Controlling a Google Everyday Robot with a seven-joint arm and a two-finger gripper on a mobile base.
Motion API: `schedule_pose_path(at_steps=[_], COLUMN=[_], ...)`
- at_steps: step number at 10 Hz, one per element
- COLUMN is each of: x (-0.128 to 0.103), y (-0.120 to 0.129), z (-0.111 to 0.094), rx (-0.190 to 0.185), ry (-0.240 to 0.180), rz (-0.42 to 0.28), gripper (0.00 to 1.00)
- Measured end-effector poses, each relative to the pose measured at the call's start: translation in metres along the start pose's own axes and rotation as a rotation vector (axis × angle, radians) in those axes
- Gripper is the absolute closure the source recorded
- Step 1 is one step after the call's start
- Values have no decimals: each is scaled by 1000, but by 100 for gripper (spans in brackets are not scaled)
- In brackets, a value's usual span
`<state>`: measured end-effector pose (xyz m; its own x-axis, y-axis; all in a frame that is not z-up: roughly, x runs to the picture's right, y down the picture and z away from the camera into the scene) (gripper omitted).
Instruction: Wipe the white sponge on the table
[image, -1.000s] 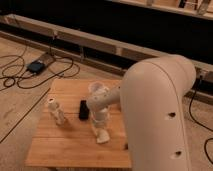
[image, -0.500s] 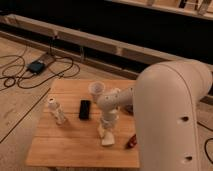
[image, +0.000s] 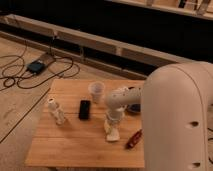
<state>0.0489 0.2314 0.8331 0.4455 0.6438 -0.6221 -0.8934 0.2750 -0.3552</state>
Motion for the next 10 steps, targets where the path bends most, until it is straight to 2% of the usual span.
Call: schedule_pose_path(at_steps=[7, 10], x=[-16, -16], y=[-4, -3], z=[-30, -36], rx=[15, 17], ry=[-76, -79], rz=[-88, -105], gripper=[20, 20])
